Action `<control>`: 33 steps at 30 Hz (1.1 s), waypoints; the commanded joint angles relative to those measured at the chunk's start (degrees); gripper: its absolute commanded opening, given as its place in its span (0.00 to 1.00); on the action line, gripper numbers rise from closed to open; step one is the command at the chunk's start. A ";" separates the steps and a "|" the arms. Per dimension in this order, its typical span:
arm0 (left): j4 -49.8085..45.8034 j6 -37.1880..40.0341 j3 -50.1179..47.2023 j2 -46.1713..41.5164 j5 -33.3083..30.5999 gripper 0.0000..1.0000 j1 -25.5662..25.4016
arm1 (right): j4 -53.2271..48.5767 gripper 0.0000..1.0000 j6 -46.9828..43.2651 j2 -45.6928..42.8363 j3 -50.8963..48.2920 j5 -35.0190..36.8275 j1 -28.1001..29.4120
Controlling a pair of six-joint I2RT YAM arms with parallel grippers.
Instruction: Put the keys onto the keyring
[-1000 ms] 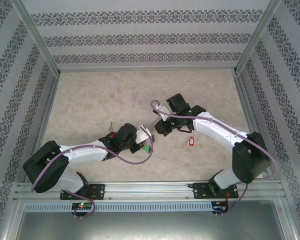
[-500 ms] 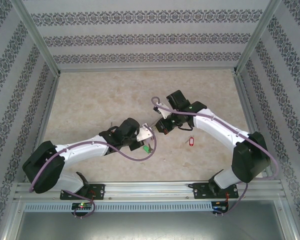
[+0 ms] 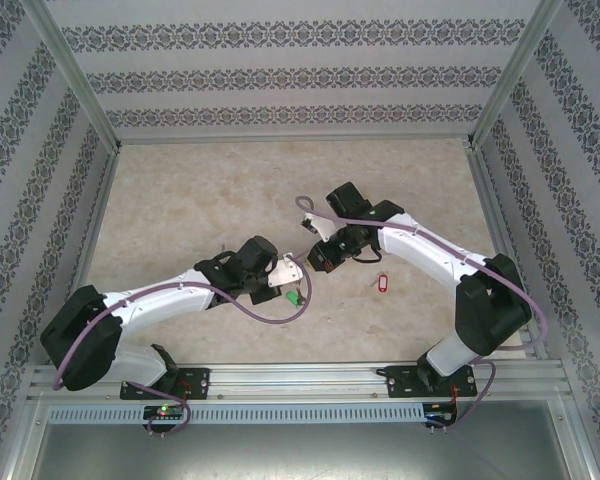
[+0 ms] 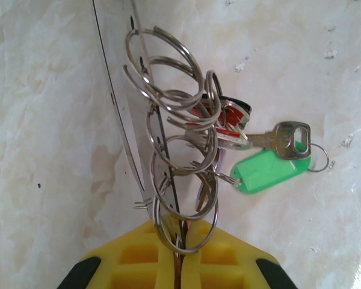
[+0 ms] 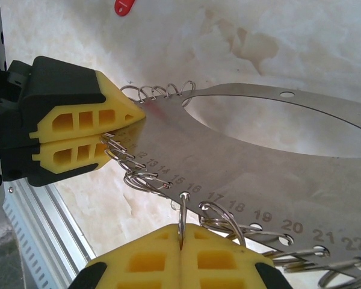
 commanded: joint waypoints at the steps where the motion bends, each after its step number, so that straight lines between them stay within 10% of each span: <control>1: -1.75 1.31 1.15 -1.92 1.33 0.00 0.79 | 1.94 0.00 3.07 -1.61 -1.26 0.21 0.43; 10: -3.85 0.15 3.48 -2.64 5.82 0.12 0.87 | 8.29 0.00 2.67 -2.31 -2.20 8.92 3.00; 22: -1.02 -12.09 -2.50 -14.36 17.99 0.58 2.54 | 23.60 0.00 -3.13 -8.84 -18.09 0.80 1.58; 33: 4.24 -15.97 -6.79 -22.07 12.25 0.54 2.96 | 30.53 0.00 -9.97 -13.75 -24.30 -3.09 1.70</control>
